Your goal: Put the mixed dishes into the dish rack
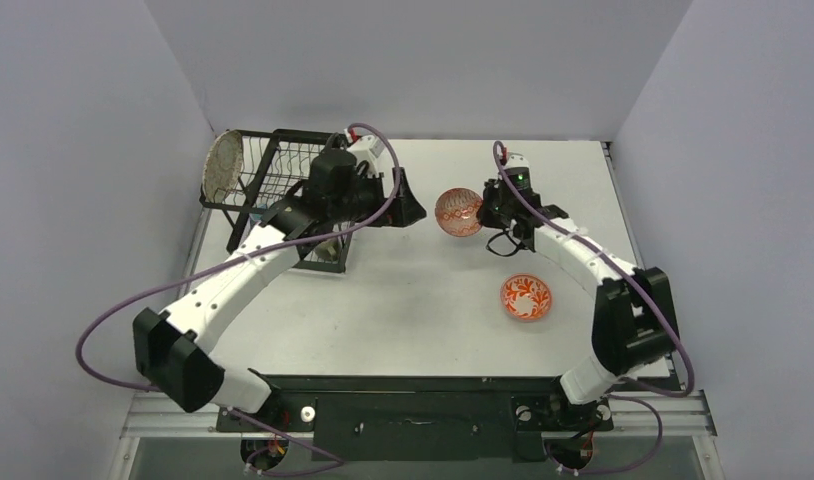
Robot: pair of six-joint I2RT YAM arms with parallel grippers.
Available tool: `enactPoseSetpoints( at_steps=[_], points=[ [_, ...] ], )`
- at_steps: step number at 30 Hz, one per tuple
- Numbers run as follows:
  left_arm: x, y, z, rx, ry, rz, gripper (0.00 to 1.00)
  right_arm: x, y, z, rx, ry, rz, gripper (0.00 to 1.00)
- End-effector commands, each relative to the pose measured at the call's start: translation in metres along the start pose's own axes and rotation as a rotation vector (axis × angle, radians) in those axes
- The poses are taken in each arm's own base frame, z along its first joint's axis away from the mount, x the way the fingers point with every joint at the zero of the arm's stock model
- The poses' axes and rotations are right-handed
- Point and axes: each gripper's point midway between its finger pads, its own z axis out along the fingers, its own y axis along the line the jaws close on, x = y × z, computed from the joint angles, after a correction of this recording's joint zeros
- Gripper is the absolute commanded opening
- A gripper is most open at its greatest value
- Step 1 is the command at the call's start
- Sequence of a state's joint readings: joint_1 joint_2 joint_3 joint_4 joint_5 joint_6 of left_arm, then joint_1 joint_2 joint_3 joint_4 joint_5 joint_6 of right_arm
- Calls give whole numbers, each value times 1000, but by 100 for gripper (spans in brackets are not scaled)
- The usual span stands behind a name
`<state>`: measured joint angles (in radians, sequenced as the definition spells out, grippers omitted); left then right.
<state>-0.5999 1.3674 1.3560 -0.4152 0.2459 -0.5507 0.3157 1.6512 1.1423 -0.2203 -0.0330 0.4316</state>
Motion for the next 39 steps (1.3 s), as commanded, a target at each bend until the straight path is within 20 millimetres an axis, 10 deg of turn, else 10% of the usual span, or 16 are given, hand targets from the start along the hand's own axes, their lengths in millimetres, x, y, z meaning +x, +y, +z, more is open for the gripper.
enactPoseSetpoints(
  at_steps=[1, 16, 39],
  points=[
    [-14, 3, 30, -83, -34, 63, 89, -29, 40, -52, -193, -133, 24, 0],
    [-5, 18, 81, -213, 17, 166, 56, -34, 77, -114, -329, -248, -44, 0],
    [6, 26, 70, -276, 46, 268, 28, -34, 117, -145, -399, -290, -128, 0]
  ],
)
